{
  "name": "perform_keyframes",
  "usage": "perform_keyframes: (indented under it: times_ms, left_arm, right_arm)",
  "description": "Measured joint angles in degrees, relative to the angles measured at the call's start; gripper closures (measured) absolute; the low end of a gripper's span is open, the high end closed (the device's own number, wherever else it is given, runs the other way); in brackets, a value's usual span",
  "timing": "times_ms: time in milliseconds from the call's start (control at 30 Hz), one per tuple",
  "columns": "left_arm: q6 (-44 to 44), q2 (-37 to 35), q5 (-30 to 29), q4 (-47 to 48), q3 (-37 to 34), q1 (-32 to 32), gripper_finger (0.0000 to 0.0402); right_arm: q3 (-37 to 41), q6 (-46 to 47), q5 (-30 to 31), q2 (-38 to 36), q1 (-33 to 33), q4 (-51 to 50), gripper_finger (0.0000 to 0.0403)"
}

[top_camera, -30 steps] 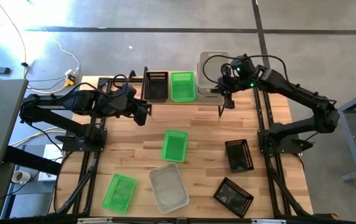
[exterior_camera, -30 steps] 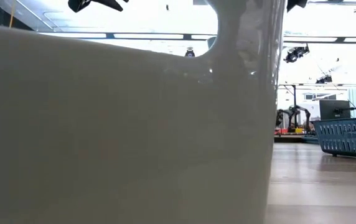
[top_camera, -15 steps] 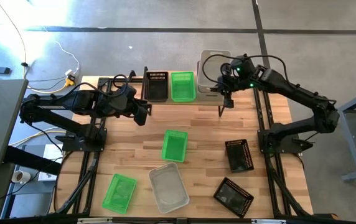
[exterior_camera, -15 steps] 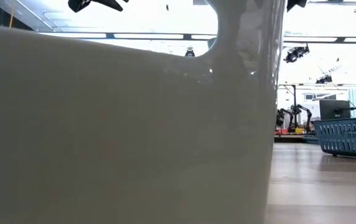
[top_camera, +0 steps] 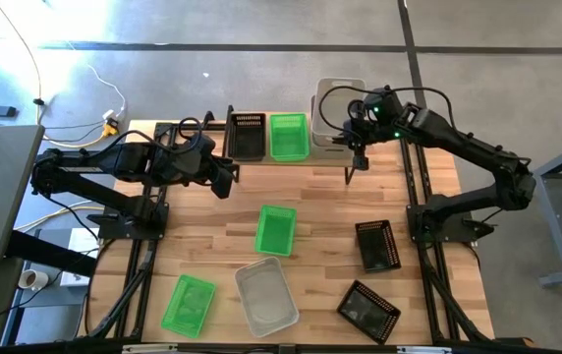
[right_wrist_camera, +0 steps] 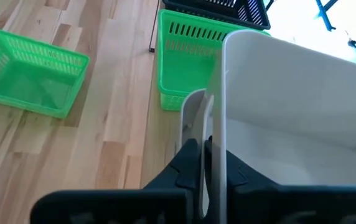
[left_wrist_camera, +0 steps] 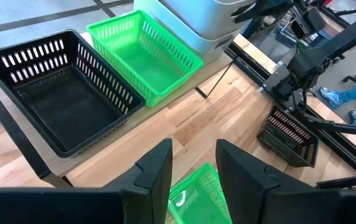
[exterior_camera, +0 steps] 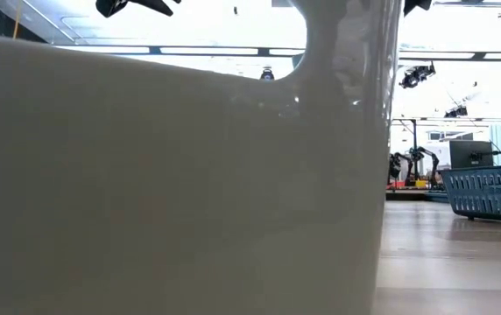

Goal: Stack baskets on shelf by color
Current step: Stack the top gray bin on top of the gray bin on the shelf, then stack the top black bin on top of the black bin on the shelf

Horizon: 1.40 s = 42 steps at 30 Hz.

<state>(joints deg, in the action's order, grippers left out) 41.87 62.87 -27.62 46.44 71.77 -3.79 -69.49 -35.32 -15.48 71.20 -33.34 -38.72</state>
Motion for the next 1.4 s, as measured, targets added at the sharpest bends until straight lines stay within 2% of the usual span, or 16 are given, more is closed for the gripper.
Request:
perform_keyframes:
  times_ms: [333, 733, 933, 1100, 1300, 1400]
  left_arm:
    - [0.11, 0.00, 0.01, 0.00, 0.00, 0.00, 0.0288]
    - [-0.07, 0.00, 0.01, 0.00, 0.00, 0.00, 0.0288]
    - [-2.74, 0.00, -0.01, 0.00, 0.00, 0.00, 0.0288]
    - [-7.70, 0.00, 0.01, 0.02, 0.00, 0.00, 0.0288]
    - [-15.58, 0.00, 3.54, 0.02, 0.00, 0.00, 0.0289]
    - [-18.04, 0.00, 8.23, 0.04, 0.00, 0.00, 0.0289]
  right_arm:
    - [-0.05, -0.69, 0.90, -0.02, 0.00, 0.44, 0.0311]
    - [-4.42, 4.20, 2.02, -0.39, 0.00, -3.43, 0.0300]
    - [-4.48, 13.07, 2.14, -1.28, 0.70, -8.79, 0.0300]
    - [-4.47, 23.25, 2.54, -2.60, 4.45, -12.29, 0.0300]
    - [-4.46, 37.71, 10.07, -3.41, 12.22, -15.10, 0.0300]
    - [-4.46, 46.11, 12.53, -3.41, 16.45, -15.89, 0.0300]
